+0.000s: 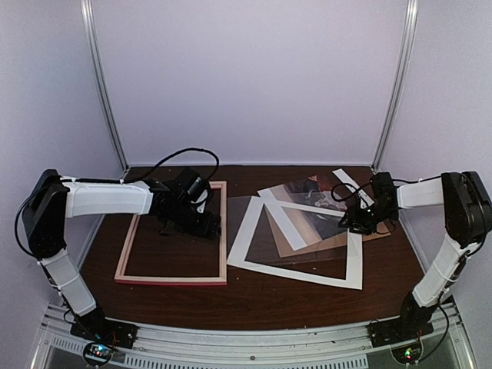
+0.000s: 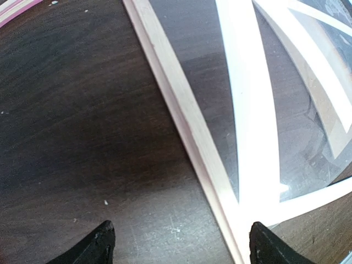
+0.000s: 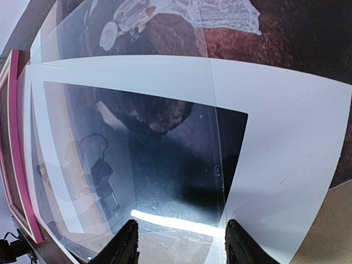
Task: Put the photo into the frame
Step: Pick up the glass panel from the mat board, then pass from the right arm to the left
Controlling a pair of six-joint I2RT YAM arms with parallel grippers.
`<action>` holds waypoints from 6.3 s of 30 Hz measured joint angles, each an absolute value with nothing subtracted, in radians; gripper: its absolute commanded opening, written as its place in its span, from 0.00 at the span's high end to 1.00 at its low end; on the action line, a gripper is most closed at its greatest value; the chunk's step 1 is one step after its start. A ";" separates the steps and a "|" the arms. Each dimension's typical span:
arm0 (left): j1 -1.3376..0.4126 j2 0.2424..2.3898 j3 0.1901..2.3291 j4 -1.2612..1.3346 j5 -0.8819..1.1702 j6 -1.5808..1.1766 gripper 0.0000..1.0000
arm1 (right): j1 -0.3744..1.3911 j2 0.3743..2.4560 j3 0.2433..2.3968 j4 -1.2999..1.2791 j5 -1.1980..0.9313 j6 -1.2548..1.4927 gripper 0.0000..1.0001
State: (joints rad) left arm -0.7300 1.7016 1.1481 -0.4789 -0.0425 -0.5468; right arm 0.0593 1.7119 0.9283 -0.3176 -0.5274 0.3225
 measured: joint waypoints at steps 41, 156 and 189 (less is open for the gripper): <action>-0.844 2.107 1.511 -0.452 0.088 -0.583 0.21 | 0.055 1.696 0.954 -0.350 -0.623 0.357 0.29; -0.754 2.069 1.399 -0.334 0.132 -0.816 0.18 | 0.010 1.713 1.011 -0.409 -0.945 0.313 0.75; -0.759 1.660 1.517 -0.467 0.189 -0.074 0.15 | 0.207 1.316 1.372 -0.842 -0.976 0.080 1.00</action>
